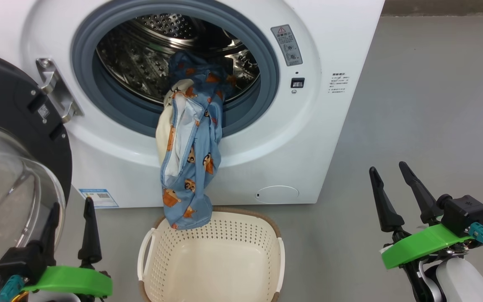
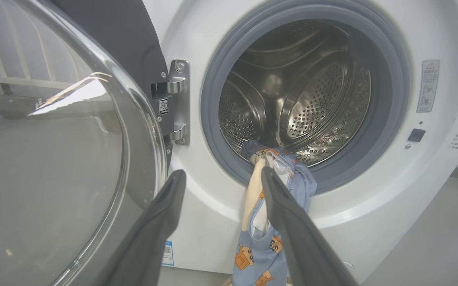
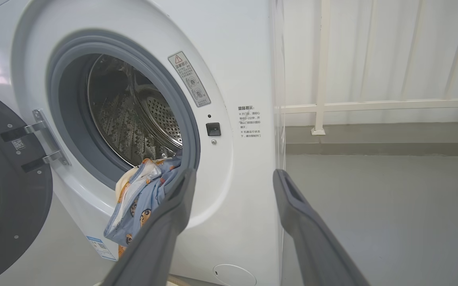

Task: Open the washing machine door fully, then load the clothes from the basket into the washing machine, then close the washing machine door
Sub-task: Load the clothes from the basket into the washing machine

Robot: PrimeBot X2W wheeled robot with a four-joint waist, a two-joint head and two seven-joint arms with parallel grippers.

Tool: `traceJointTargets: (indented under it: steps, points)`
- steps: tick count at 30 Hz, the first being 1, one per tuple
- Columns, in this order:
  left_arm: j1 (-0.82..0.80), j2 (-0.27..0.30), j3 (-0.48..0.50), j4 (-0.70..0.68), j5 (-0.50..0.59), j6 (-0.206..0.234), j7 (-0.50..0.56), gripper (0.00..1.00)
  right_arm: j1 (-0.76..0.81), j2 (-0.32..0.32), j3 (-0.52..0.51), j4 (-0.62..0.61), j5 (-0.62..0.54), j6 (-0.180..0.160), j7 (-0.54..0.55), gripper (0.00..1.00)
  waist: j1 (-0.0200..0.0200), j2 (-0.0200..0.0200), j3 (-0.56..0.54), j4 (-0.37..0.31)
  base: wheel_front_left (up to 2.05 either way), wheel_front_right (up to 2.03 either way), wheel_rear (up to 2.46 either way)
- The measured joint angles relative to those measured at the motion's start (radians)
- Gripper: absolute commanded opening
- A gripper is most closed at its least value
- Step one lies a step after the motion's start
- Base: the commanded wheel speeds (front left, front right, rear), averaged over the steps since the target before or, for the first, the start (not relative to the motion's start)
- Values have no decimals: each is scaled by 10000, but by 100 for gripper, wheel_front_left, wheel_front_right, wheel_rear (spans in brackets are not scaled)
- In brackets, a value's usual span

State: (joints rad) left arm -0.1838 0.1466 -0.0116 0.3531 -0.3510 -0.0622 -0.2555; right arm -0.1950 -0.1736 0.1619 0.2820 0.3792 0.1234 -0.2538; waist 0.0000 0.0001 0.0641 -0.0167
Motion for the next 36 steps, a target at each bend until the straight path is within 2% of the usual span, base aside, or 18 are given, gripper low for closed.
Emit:
traceJointTargets:
  steps: [21,36]
  points:
    - [-86,-194,107,428,159,-259,0,100,-19,29,-31,-33,8,0,0,100,0,0,418,-149,0,0,0]
    - [-1797,-238,-449,2274,-387,-596,0,100,-287,330,-430,-476,-374,0,0,100,1,0,1533,-679,0,0,0]
